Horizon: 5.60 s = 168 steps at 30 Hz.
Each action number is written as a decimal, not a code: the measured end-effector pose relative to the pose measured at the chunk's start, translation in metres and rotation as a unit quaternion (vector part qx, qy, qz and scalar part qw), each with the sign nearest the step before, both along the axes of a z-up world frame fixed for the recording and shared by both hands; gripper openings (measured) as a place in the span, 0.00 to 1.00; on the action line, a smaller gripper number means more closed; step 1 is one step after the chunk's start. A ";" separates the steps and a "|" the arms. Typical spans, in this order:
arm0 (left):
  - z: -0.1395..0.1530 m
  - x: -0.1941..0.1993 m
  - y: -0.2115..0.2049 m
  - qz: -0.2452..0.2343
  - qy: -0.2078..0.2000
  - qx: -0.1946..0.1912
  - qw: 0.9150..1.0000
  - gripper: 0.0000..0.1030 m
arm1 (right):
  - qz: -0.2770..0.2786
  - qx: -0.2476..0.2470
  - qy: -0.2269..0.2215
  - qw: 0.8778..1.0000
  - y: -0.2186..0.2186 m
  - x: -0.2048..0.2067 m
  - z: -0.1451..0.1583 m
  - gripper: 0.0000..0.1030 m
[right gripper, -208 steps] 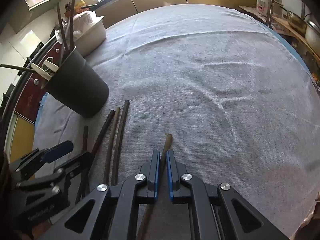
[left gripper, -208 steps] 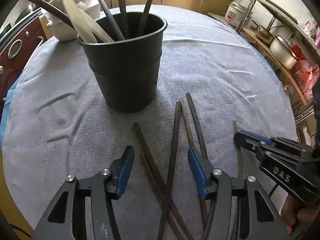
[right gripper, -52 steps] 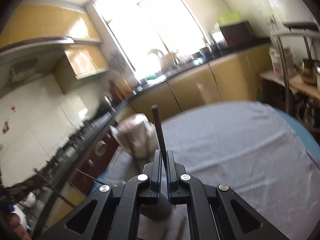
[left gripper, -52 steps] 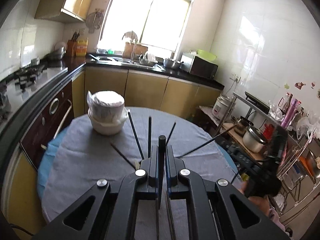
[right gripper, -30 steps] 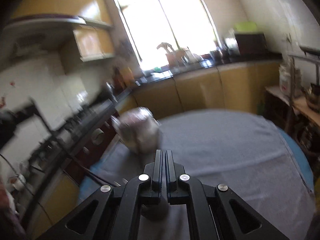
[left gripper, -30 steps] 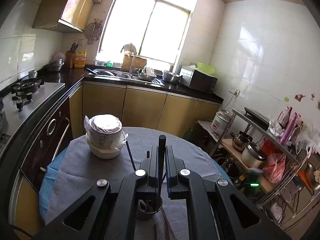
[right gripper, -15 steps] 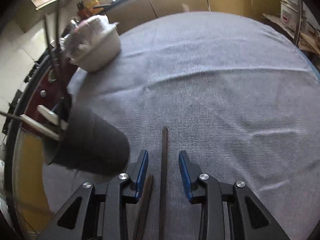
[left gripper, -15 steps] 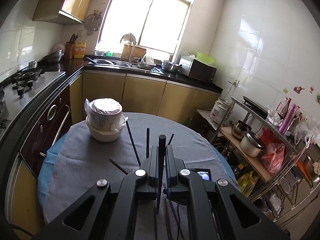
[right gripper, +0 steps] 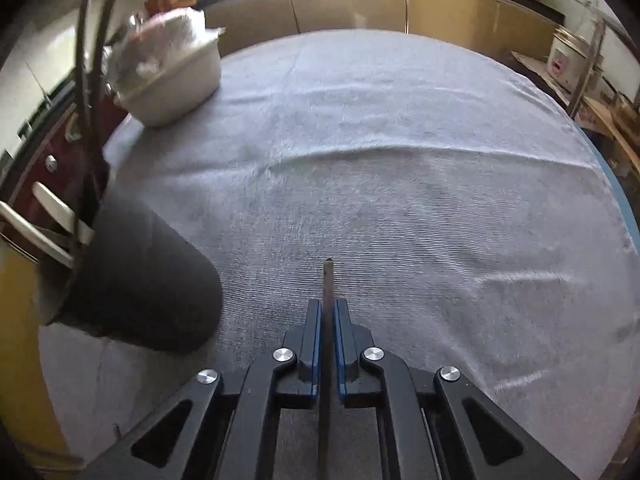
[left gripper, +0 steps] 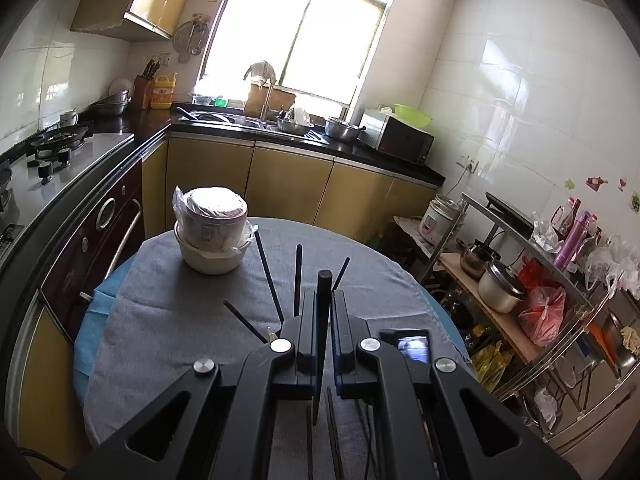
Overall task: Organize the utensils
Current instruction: 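Lower the chopsticks into the black holder with both grippers and release them, then move both open grippers back over the remaining dark chopsticks on the cloth, then grasp a dark chopstick with the left gripper while the right gripper grasps another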
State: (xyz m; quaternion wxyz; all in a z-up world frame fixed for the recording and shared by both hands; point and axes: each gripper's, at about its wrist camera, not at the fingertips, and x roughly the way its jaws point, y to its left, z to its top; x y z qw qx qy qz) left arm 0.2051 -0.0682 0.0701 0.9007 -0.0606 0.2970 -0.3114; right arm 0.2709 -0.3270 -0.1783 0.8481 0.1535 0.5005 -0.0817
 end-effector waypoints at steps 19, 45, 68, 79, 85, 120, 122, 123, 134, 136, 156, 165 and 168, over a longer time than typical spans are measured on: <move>0.026 -0.002 -0.010 0.011 -0.032 -0.011 0.999 0.06 | -0.031 0.021 -0.336 0.941 0.003 -0.120 0.196 0.06; -0.025 0.058 -0.016 0.069 -0.034 -0.010 0.997 0.06 | -0.018 -0.040 -0.360 0.932 0.056 -0.042 0.186 0.06; -0.050 0.022 -0.012 0.044 -0.021 0.035 0.998 0.29 | 0.006 0.013 -0.310 0.951 0.050 -0.082 0.152 0.54; -0.101 -0.053 -0.009 0.063 -0.036 0.135 0.988 0.71 | -0.014 0.004 -0.280 0.960 0.023 -0.154 0.112 0.54; -0.158 -0.077 -0.009 0.063 0.033 0.173 0.982 0.71 | -0.016 0.015 -0.212 0.977 0.014 -0.181 0.065 0.54; -0.198 -0.102 0.012 0.127 0.068 0.247 0.958 0.71 | 0.037 0.045 -0.147 0.987 0.052 -0.212 0.018 0.54; -0.199 -0.102 0.012 0.127 0.069 0.247 0.958 0.71 | 0.036 0.046 -0.145 0.988 0.052 -0.211 0.016 0.54; -0.200 -0.101 0.012 0.127 0.069 0.248 0.958 0.71 | 0.035 0.047 -0.143 0.988 0.051 -0.211 0.015 0.54; -0.209 -0.097 0.013 0.125 0.081 0.253 0.956 0.71 | 0.032 0.057 -0.131 0.989 0.051 -0.207 0.009 0.54; -0.211 -0.097 0.014 0.125 0.086 0.253 0.956 0.71 | 0.034 0.057 -0.129 0.989 0.052 -0.206 0.008 0.54; -0.249 -0.086 0.027 0.096 0.176 0.225 0.954 0.71 | 0.098 0.035 -0.079 0.991 0.091 -0.200 -0.014 0.54; -0.262 -0.059 0.018 0.080 0.200 0.210 0.954 0.68 | 0.084 0.038 -0.095 0.991 0.085 -0.203 -0.012 0.54; -0.261 -0.042 0.011 0.077 0.205 0.203 0.954 0.62 | 0.081 0.044 -0.099 0.991 0.081 -0.199 -0.010 0.49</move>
